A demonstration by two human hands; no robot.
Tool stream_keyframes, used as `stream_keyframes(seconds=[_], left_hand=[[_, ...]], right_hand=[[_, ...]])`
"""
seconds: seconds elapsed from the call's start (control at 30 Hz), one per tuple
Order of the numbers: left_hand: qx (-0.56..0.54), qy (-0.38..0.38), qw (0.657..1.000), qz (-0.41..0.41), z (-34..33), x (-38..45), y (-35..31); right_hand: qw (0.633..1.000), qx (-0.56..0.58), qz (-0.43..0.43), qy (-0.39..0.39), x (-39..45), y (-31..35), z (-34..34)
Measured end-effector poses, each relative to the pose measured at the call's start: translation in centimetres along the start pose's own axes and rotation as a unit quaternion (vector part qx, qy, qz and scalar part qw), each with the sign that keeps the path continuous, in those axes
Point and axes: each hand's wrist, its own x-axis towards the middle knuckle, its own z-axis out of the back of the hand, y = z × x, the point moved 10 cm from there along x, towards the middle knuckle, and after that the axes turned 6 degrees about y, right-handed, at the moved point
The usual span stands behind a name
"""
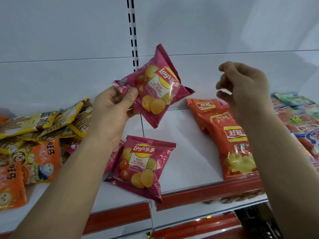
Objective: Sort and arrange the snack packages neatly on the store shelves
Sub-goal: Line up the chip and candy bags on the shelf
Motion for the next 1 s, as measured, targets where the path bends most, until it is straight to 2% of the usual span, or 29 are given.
stream_keyframes(seconds=[0.1,0.17,0.27,0.37,0.5,0.57,0.63,0.73,0.83,0.9,1.0], left_hand=[[-0.035,0.009,0.999,0.009,-1.0,0.3,0.2],[-0.027,0.015,1.000,0.004,-1.7,0.4,0.1],[0.058,0.005,0.998,-0.008,-1.8,0.6,-0.6],[0.183,-0.023,0.982,-0.043,-1.4,1.3,-2.4],[0.242,0.002,0.969,-0.051,-1.8,2.1,-3.3],[0.261,0.030,0.965,-0.022,-2.5,1.9,-2.4],[0.289,0.073,0.954,0.030,-3.4,1.6,-0.4],[0.368,0.139,0.914,0.104,-4.2,1.6,2.7],[0.465,0.164,0.862,0.120,-4.1,2.1,4.4],[0.530,0.168,0.825,0.101,-4.3,2.5,4.9],[0.596,0.188,0.774,0.103,-4.8,2.9,6.2]], right_hand=[[0.982,-0.132,0.021,0.134,0.5,0.6,-3.1],[0.966,-0.157,0.021,0.207,0.4,0.4,-5.2],[0.965,-0.158,0.063,0.199,1.7,1.2,-5.1],[0.953,-0.204,0.112,0.195,3.7,2.0,-4.8],[0.936,-0.243,0.169,0.192,5.9,3.1,-4.6],[0.911,-0.306,0.216,0.173,6.9,3.3,-4.6],[0.861,-0.398,0.254,0.190,7.2,2.6,-6.0],[0.799,-0.487,0.222,0.275,8.1,-0.8,-8.0],[0.775,-0.504,0.154,0.348,8.8,-3.1,-8.8],[0.763,-0.513,0.157,0.360,8.8,-3.6,-9.5],[0.695,-0.596,0.209,0.344,8.1,-4.9,-11.1]])
